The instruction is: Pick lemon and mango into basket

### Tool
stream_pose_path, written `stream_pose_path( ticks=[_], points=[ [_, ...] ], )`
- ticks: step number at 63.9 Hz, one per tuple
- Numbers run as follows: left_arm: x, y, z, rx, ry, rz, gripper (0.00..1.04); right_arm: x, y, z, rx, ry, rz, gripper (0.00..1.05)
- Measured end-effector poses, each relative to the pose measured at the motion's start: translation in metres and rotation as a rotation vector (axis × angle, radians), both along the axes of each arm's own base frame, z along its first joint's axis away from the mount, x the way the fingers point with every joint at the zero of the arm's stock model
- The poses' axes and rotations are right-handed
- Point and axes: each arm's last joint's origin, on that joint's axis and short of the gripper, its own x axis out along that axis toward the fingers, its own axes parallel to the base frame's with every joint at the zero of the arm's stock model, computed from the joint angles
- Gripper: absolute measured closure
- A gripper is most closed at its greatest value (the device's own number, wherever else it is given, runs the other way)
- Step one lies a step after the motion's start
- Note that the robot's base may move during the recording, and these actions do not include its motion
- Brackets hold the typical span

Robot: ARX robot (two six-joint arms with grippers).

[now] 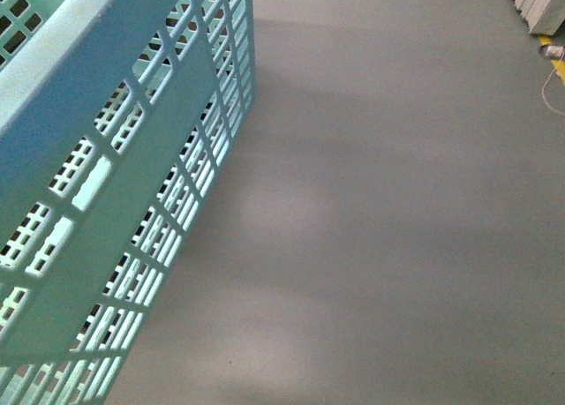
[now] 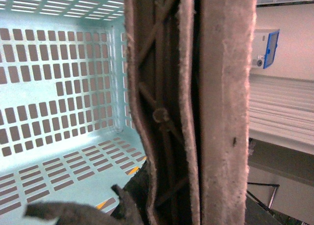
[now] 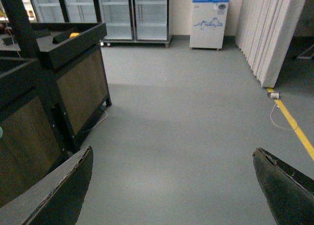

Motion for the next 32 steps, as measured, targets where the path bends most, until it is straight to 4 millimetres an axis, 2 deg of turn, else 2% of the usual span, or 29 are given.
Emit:
stream_pose_path(
  ticks=[32],
  points=[
    [-0.0001, 0.0000, 0.0009, 0.000, -0.003, 0.000, 0.90, 0.0000, 0.0000, 0.0000, 0.000, 0.000, 0.000, 0.09]
  ],
)
